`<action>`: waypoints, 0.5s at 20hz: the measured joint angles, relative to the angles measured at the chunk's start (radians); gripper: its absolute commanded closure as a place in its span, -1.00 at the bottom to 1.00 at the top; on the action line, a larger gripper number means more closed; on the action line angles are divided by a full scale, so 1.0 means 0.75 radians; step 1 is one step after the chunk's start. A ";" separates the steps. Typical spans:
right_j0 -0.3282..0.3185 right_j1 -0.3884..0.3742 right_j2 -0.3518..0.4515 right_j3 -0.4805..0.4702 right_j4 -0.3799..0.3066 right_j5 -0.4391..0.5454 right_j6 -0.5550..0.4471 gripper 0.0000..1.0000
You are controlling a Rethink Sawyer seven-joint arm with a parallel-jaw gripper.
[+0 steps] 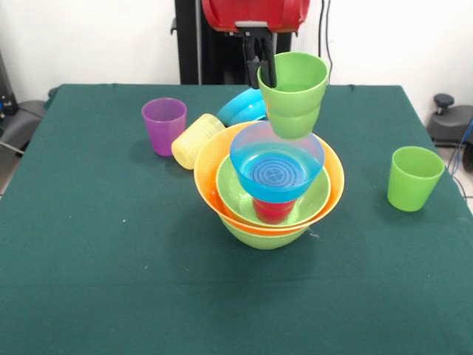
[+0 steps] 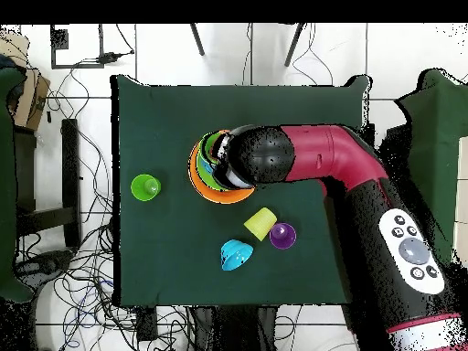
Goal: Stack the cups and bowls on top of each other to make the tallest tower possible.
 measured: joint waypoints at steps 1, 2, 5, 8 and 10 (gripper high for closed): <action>0.000 0.000 0.003 -0.001 -0.009 0.000 0.000 1.00; 0.000 0.000 0.006 -0.001 -0.020 0.000 0.000 1.00; 0.000 0.002 0.012 -0.005 -0.041 0.000 0.000 1.00; 0.000 0.005 0.017 -0.017 -0.058 0.000 0.000 1.00; -0.001 0.006 0.020 -0.026 -0.067 0.000 0.000 1.00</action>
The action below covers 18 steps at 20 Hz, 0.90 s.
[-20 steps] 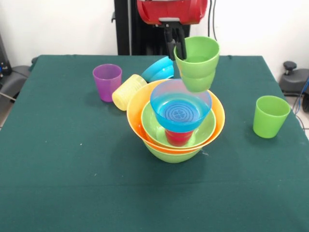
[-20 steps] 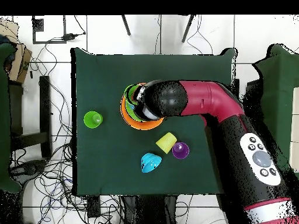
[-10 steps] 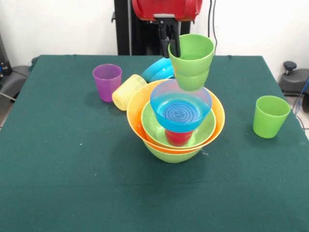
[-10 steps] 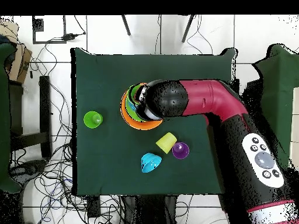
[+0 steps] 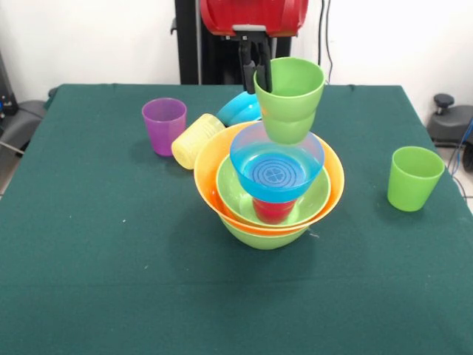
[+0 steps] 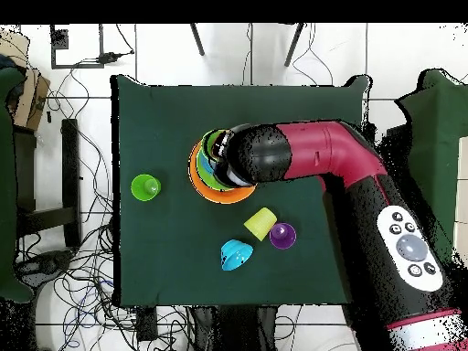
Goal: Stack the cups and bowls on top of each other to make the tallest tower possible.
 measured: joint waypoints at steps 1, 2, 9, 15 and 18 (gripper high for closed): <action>-0.001 0.000 0.002 -0.004 -0.004 0.000 0.000 1.00; -0.003 0.002 0.006 -0.017 -0.011 0.002 0.000 1.00; -0.013 0.033 0.017 -0.056 -0.018 0.008 0.000 1.00; -0.016 0.063 0.025 -0.076 -0.022 0.008 0.000 1.00; -0.016 0.085 0.028 -0.085 -0.025 0.008 0.000 1.00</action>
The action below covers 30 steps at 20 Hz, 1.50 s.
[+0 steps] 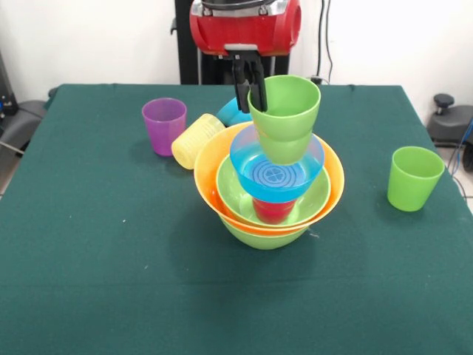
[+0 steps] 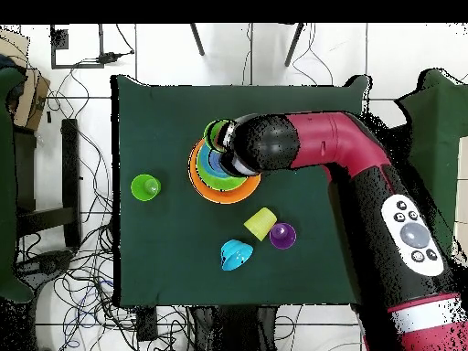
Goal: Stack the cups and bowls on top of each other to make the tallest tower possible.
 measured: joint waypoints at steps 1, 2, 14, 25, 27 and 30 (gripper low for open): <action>-0.001 0.008 0.002 0.000 -0.001 0.000 0.000 1.00; -0.001 0.014 0.003 0.000 -0.002 0.000 0.000 1.00; -0.001 0.033 0.013 -0.001 -0.030 0.000 0.000 1.00; -0.002 0.034 0.034 -0.001 -0.046 0.000 0.000 1.00; -0.002 0.034 0.039 -0.001 -0.046 0.000 0.000 1.00; -0.002 0.034 0.043 -0.001 -0.048 0.000 0.000 1.00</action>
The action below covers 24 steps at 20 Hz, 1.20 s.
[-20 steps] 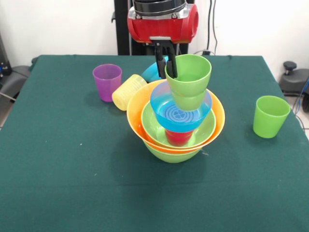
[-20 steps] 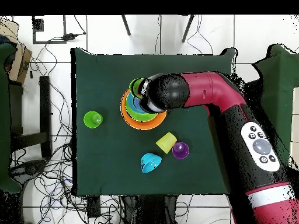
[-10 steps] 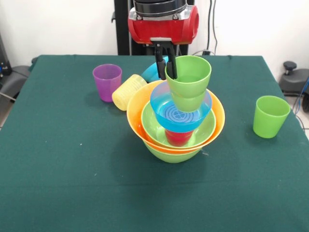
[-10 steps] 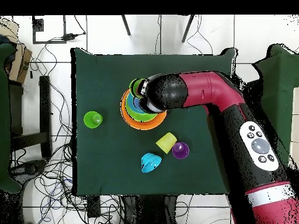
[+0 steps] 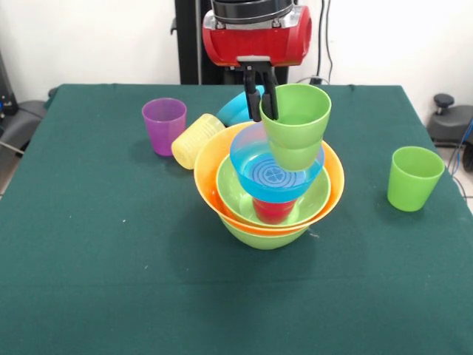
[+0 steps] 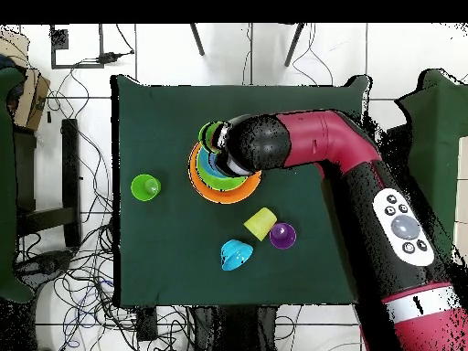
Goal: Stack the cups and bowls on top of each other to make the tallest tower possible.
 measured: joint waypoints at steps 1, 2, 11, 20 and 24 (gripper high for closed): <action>0.000 0.000 0.001 0.000 -0.001 0.000 0.000 1.00; 0.000 0.000 0.001 0.000 -0.001 0.000 0.000 1.00; -0.001 0.000 0.003 -0.002 -0.002 0.012 0.000 1.00; -0.001 0.000 0.003 -0.017 -0.002 0.020 0.000 1.00; -0.001 0.000 0.003 -0.023 -0.002 0.020 0.000 1.00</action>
